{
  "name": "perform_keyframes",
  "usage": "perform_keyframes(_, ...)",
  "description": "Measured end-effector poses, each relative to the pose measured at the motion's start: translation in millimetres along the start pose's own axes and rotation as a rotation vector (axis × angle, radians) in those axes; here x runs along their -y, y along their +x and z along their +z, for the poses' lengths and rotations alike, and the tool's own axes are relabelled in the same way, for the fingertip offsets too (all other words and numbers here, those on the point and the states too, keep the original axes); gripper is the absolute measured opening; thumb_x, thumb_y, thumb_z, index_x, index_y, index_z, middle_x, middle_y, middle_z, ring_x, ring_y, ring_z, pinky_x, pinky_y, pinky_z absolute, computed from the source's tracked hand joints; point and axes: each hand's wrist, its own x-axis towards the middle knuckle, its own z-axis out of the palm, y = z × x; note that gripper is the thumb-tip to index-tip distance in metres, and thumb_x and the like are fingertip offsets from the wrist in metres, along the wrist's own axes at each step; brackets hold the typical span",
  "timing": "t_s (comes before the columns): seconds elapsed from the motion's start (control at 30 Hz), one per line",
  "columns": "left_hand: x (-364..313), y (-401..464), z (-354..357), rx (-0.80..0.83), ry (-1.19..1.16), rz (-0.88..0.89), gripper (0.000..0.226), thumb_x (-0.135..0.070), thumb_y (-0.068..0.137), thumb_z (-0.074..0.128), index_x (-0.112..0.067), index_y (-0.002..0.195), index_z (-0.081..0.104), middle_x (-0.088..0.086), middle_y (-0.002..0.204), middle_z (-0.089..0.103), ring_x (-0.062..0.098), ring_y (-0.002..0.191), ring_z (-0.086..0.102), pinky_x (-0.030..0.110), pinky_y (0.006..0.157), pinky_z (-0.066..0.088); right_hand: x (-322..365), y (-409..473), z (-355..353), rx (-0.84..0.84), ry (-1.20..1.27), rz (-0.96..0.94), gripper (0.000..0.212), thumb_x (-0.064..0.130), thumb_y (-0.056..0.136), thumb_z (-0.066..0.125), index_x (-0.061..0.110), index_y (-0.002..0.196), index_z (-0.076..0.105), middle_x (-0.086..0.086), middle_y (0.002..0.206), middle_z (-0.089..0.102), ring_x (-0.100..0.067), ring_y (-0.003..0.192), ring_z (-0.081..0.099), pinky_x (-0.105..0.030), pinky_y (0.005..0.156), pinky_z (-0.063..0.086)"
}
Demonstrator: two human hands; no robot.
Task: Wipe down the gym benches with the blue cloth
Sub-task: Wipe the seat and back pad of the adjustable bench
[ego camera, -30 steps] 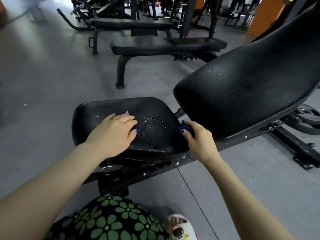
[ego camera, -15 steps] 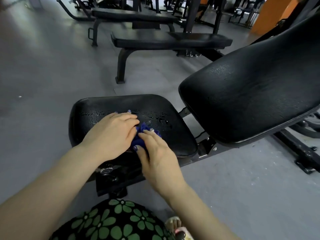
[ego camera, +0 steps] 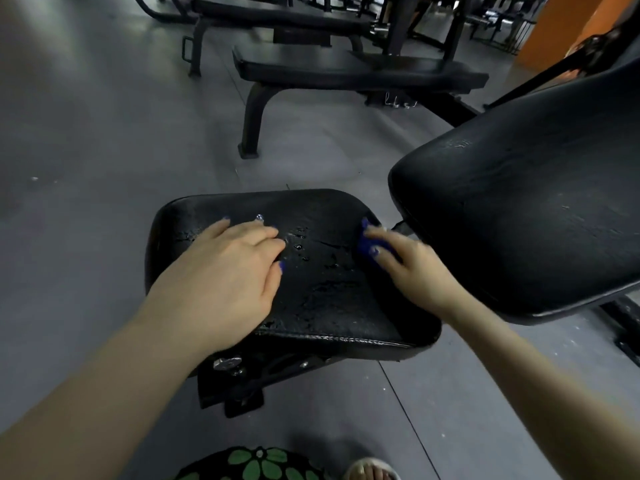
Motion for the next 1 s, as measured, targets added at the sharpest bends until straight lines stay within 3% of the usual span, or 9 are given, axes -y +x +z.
perform_keyframes(0.23,1.8,-0.2,1.9,-0.021,-0.057,-0.008,0.055,-0.034,0.090,0.024,-0.016,0.119,0.067,-0.001,0.128,0.063,0.016,0.127,0.052,0.039,0.111,0.032,12.6,120.9,18.9,0.027,-0.012,0.074,0.034,0.026,0.102,0.046,0.015,0.131,0.058,-0.011,0.132,0.061,-0.030,0.123,0.053,-0.027,0.094,0.034)
perform_keyframes(0.53,-1.5,-3.2,-4.4,-0.018,-0.046,-0.007,0.035,-0.026,0.096,0.044,-0.016,0.119,0.067,-0.001,0.131,0.061,0.016,0.127,0.052,0.040,0.111,0.032,1.7,-28.6,-7.0,0.006,0.017,0.033,0.034,0.026,0.100,0.050,0.025,0.134,0.056,0.004,0.137,0.057,-0.014,0.123,0.052,-0.011,0.093,0.029)
perform_keyframes(0.7,-0.3,-5.3,-8.7,-0.004,-0.070,-0.021,0.035,-0.030,0.097,0.041,-0.017,0.114,0.069,-0.003,0.122,0.065,0.014,0.126,0.051,0.036,0.113,0.029,13.0,-38.1,-2.5,-0.077,-0.003,0.204,0.031,0.025,0.100,0.050,0.023,0.129,0.060,-0.001,0.131,0.062,-0.023,0.120,0.056,-0.026,0.096,0.037)
perform_keyframes(0.77,0.5,-7.5,-11.5,-0.010,-0.079,-0.034,0.034,-0.031,0.097,0.045,-0.018,0.118,0.068,-0.005,0.129,0.062,0.013,0.129,0.048,0.038,0.114,0.026,34.7,-41.8,9.4,-0.148,-0.041,0.233,0.032,0.027,0.099,0.050,0.020,0.129,0.060,-0.004,0.131,0.062,-0.029,0.120,0.056,-0.032,0.095,0.039)
perform_keyframes(0.87,4.4,-7.7,-14.7,-0.014,-0.094,-0.060,0.034,-0.031,0.096,0.047,-0.020,0.123,0.065,-0.009,0.136,0.057,0.011,0.131,0.046,0.037,0.116,0.021,78.1,-63.4,27.4,-0.155,-0.043,0.084,0.042,0.033,0.097,0.041,0.018,0.131,0.058,-0.001,0.138,0.057,-0.021,0.129,0.050,-0.025,0.102,0.034)
perform_keyframes(1.0,10.3,-5.7,-15.9,-0.023,-0.103,-0.075,0.033,-0.030,0.094,0.051,-0.020,0.122,0.066,-0.007,0.133,0.059,0.012,0.127,0.050,0.039,0.115,0.024,102.3,-80.1,29.8,-0.020,0.043,-0.173,0.047,0.039,0.098,0.038,0.017,0.138,0.052,0.008,0.147,0.046,-0.005,0.139,0.036,-0.021,0.115,0.028)
